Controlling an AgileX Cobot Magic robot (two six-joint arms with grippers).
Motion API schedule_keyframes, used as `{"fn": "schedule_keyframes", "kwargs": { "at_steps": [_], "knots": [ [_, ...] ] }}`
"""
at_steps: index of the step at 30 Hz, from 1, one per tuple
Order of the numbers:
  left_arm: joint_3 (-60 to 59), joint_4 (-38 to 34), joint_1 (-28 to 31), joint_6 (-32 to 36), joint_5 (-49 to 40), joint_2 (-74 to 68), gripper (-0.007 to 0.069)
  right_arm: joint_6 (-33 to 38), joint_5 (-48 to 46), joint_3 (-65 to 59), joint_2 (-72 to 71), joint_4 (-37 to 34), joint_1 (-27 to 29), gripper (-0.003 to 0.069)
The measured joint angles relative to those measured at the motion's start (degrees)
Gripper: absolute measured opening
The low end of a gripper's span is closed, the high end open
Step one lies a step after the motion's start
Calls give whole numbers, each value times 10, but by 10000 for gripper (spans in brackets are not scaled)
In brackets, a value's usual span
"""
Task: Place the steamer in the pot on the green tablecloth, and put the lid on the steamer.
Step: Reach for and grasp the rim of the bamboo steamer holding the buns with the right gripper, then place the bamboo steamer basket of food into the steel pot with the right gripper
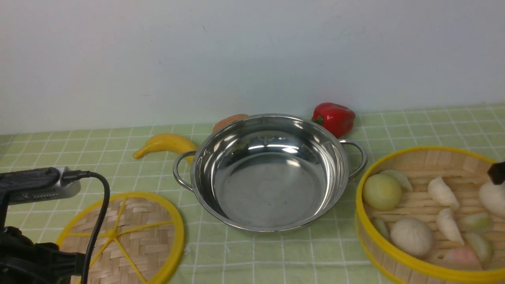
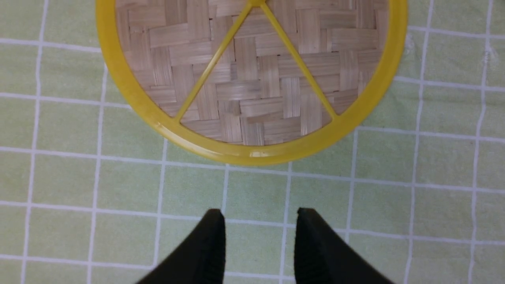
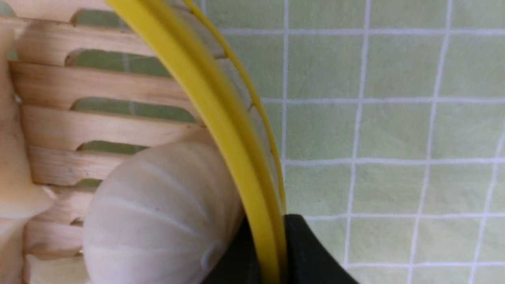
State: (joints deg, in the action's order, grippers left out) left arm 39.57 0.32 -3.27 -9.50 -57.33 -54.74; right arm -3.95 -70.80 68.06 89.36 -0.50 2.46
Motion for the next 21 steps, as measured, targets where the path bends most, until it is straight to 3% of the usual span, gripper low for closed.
{"fn": "schedule_keyframes", "kwargs": {
  "at_steps": [5, 13, 21],
  "knots": [
    [0, 0, 0, 7, 0, 0, 244, 5, -3, 80, -2, -42, -13, 58],
    [0, 0, 0, 10, 3, 0, 244, -31, -8, 275, 124, -74, -166, 58],
    [0, 0, 0, 11, 3, 0, 244, -68, -9, 470, 310, -77, -235, 58]
  ]
}}
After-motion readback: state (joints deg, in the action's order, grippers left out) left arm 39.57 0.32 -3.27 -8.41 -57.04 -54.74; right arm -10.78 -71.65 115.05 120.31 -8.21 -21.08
